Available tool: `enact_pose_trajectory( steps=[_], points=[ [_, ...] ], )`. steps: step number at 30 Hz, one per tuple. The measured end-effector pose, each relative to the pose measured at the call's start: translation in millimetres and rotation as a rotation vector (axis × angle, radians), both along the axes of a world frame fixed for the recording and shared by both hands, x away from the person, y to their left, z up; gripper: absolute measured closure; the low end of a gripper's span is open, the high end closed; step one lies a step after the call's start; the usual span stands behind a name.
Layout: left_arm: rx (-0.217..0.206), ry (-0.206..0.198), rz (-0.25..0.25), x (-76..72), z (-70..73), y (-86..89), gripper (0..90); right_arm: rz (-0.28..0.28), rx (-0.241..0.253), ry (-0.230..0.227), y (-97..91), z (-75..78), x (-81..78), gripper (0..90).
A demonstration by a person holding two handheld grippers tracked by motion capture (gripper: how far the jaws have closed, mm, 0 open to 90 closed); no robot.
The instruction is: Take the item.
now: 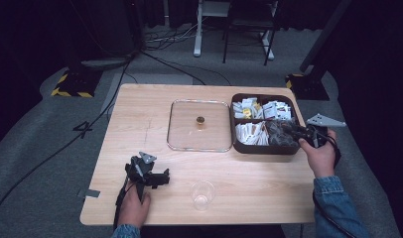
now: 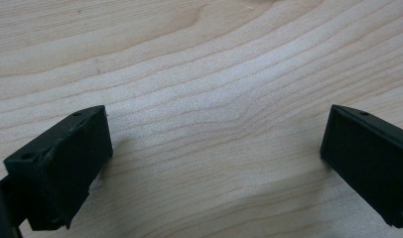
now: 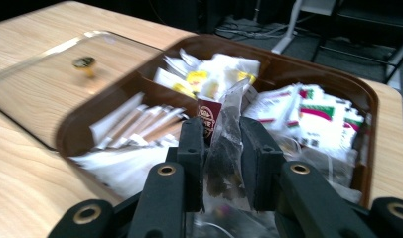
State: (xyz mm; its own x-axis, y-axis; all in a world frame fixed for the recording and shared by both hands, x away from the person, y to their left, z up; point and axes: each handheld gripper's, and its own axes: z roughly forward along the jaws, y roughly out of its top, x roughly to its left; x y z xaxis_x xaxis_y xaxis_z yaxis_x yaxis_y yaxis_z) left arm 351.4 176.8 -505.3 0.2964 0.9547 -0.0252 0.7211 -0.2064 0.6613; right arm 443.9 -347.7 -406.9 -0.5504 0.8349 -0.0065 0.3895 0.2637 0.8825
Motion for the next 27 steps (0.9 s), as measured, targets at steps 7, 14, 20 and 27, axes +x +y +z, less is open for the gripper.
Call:
enact_pose_trajectory(
  steps=[7,14,20,27],
  points=[
    [-0.001,0.001,-0.003,0.2,0.0,-0.1,0.0,0.058,0.026,-0.022,14.2,18.8,-12.3,73.4],
    [-0.001,0.001,-0.003,0.2,0.0,-0.2,0.0,0.099,0.042,-0.029,24.5,30.6,-22.2,73.4],
    [-0.001,0.001,-0.002,0.2,0.0,-0.2,0.0,0.121,0.047,-0.035,30.6,36.8,-27.8,73.4],
    [-0.001,0.001,-0.002,0.2,-0.1,-0.2,0.0,0.176,0.069,-0.016,42.1,44.5,-37.4,73.4]
  ],
)
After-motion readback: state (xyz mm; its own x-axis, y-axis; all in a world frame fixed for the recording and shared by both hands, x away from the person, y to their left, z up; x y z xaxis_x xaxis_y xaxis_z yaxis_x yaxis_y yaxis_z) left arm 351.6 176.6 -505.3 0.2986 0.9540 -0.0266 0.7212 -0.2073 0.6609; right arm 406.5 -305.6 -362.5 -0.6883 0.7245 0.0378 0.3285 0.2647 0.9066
